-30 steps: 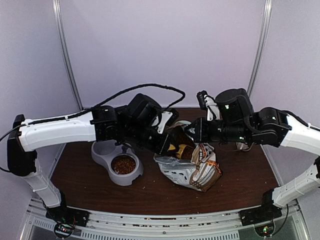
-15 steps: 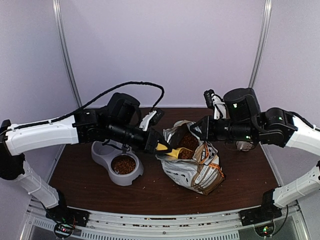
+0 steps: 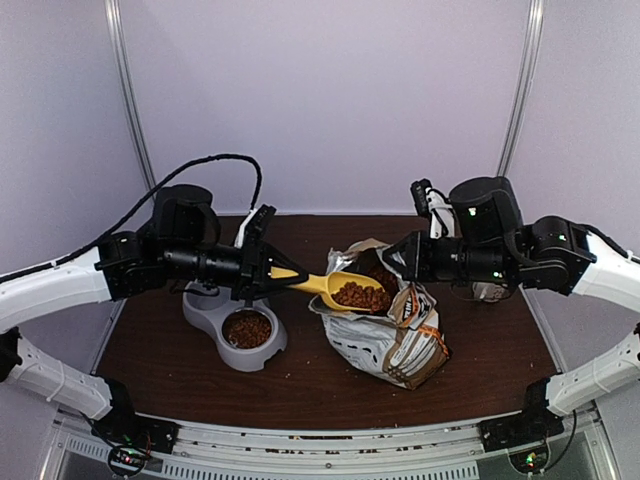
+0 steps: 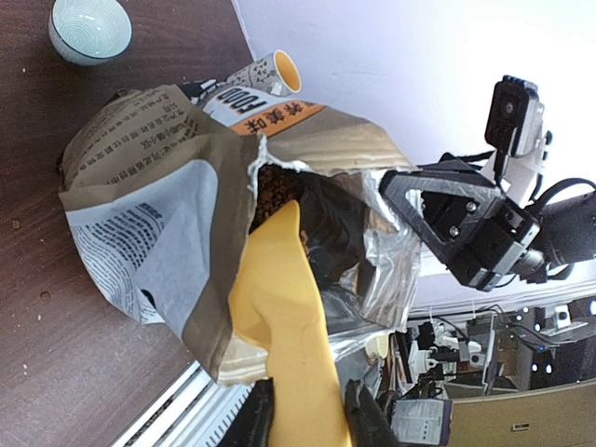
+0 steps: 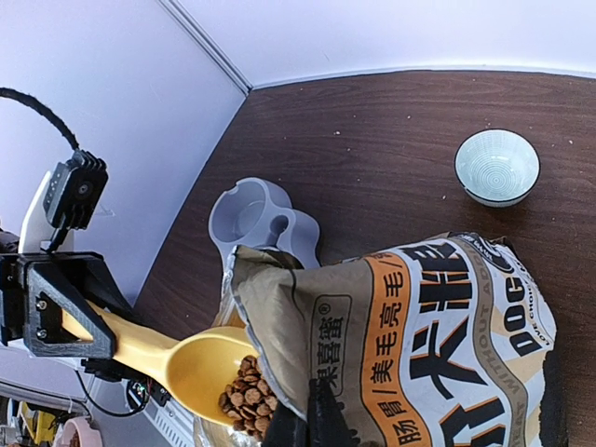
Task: Serve the pet food
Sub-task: Collect the pet food from the pet food bag, then place the pet food in the pet food bowl.
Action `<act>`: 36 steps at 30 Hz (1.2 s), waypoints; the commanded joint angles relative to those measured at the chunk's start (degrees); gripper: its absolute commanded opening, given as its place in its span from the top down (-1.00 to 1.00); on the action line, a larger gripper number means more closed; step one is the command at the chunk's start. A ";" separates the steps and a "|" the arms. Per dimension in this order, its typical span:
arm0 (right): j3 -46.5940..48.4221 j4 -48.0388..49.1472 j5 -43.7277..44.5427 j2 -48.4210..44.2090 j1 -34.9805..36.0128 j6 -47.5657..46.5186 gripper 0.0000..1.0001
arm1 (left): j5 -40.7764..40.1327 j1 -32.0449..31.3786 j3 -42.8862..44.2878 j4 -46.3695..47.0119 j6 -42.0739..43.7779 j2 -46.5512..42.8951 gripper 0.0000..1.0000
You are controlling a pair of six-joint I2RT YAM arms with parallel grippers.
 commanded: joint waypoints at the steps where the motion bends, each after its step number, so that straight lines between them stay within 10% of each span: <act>1: -0.64 -2.14 3.31 -1.55 -0.97 0.30 1.00 | -0.20 2.00 -2.48 5.70 -4.61 -3.46 1.00; 36: 0.12 -3.16 5.26 -2.01 -1.41 0.35 1.00 | 5.88 5.70 -9.75 23.08 -17.56 -12.21 1.00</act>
